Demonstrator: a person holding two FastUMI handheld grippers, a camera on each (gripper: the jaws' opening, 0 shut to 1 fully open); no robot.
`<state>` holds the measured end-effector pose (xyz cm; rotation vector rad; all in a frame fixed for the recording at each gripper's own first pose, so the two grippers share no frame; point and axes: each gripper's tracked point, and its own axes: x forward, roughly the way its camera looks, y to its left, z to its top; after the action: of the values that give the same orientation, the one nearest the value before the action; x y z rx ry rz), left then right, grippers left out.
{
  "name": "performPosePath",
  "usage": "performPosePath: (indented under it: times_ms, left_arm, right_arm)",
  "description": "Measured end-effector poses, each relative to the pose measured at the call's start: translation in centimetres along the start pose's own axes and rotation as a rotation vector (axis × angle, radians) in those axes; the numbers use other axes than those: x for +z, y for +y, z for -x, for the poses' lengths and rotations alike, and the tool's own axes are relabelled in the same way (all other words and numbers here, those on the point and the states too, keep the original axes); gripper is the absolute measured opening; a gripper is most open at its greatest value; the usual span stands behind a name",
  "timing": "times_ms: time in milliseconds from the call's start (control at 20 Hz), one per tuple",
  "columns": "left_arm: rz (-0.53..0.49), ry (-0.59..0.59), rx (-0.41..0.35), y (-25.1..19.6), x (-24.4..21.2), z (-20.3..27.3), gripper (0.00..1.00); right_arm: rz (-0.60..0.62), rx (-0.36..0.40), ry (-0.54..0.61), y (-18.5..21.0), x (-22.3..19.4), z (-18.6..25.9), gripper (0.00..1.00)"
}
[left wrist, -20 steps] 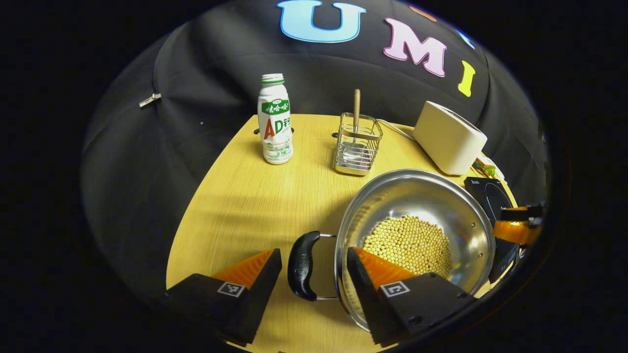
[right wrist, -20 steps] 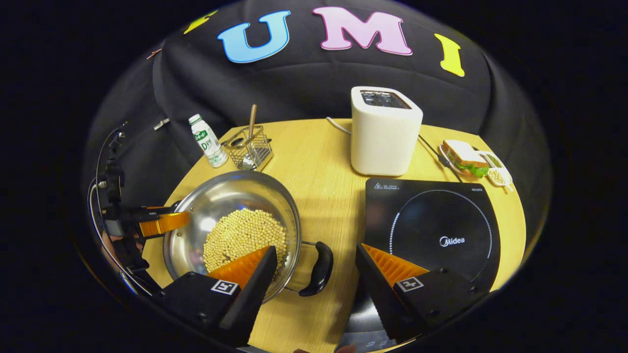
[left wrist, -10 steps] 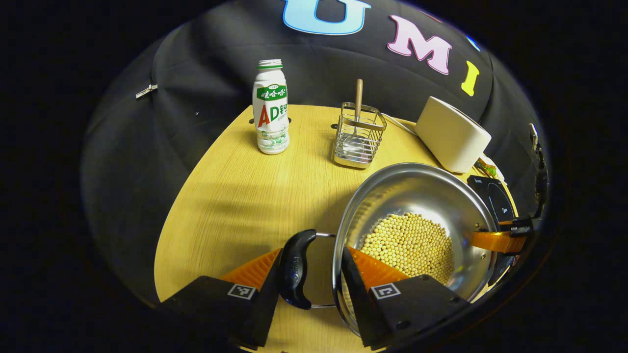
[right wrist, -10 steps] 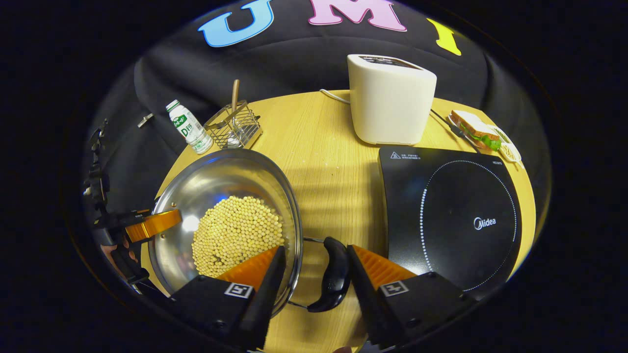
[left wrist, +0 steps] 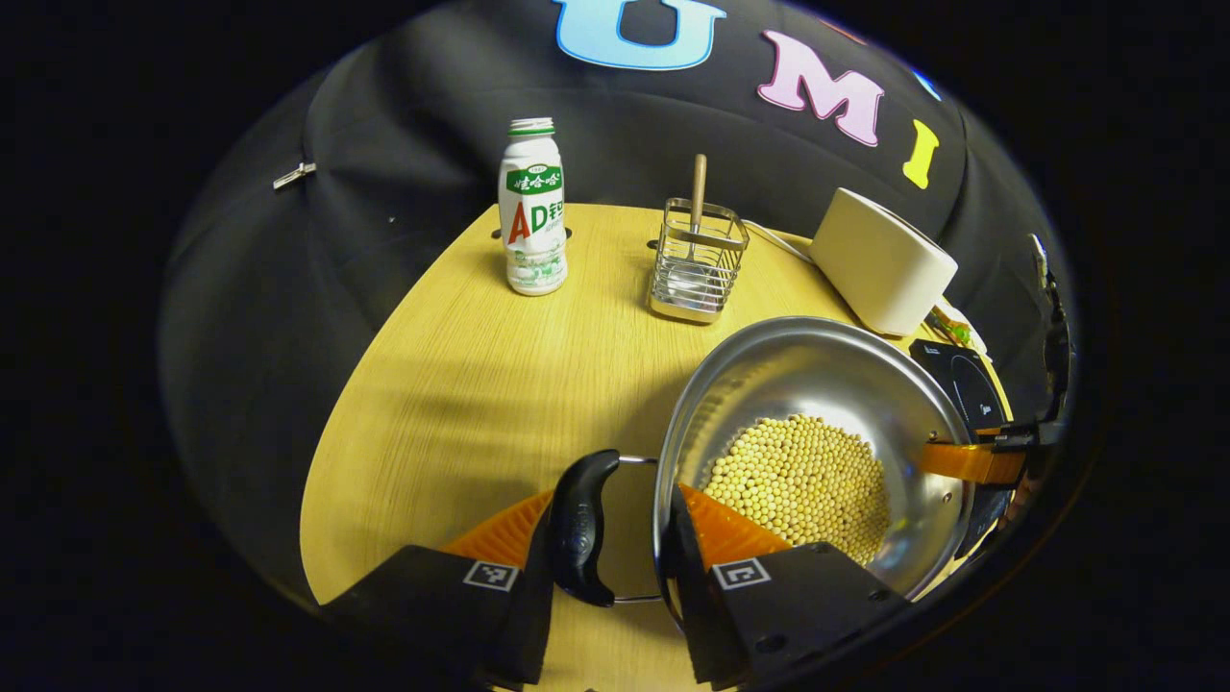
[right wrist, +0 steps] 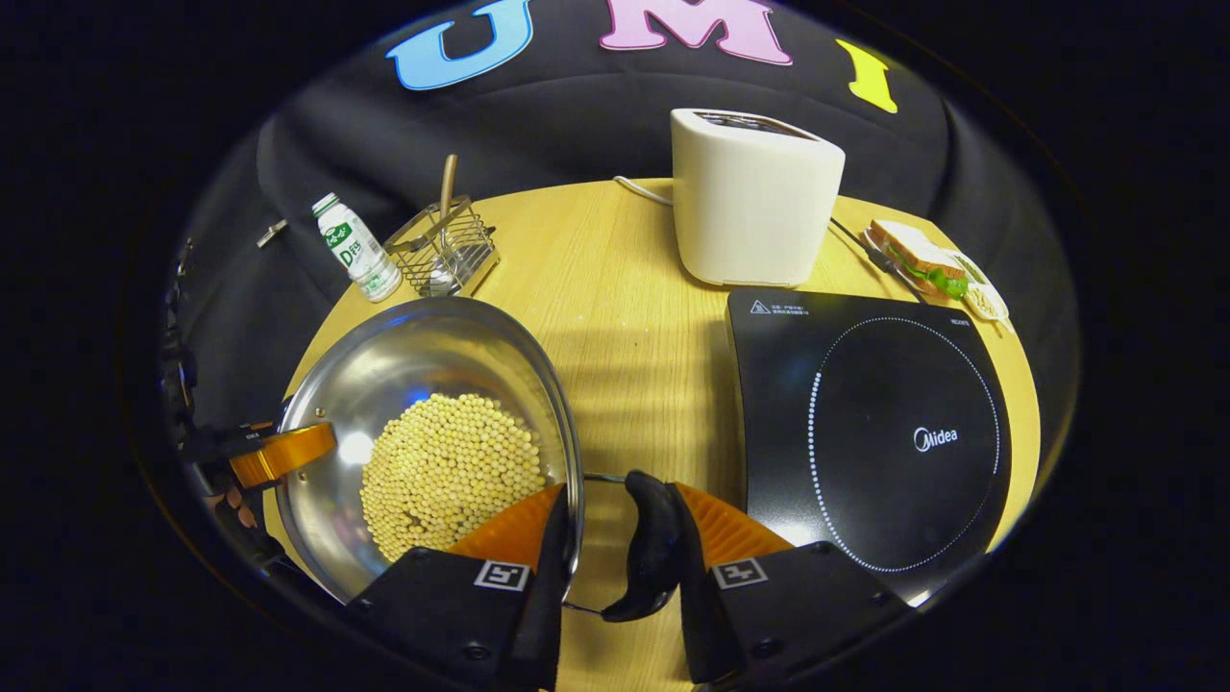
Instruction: First push the handle of the pot to place it horizontally, then grasp the pot with both hands and set it on the induction cooktop.
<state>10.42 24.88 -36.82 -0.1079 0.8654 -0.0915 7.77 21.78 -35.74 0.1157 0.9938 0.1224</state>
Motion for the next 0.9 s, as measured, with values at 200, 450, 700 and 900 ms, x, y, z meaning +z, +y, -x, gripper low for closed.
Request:
performPosePath:
  times_ms: [200,450,700,900]
  left_arm:
    - [-0.017,-0.014,0.005,-1.6,0.9,2.6,0.58]
    - [-0.011,-0.023,-0.008,-5.7,2.3,5.4,0.58]
    - [0.008,-0.024,-0.016,-10.5,3.5,7.2,0.58]
    - [0.009,-0.014,-0.031,-14.9,4.1,7.2,0.58]
  right_arm:
    - [0.012,0.02,-0.013,-1.1,1.0,2.7,0.49]
    - [0.029,0.013,-0.021,-4.3,3.1,6.5,0.49]
    - [0.042,0.014,-0.037,-8.4,5.2,9.5,0.53]
    - [0.03,0.003,-0.046,-12.6,5.8,10.8,0.49]
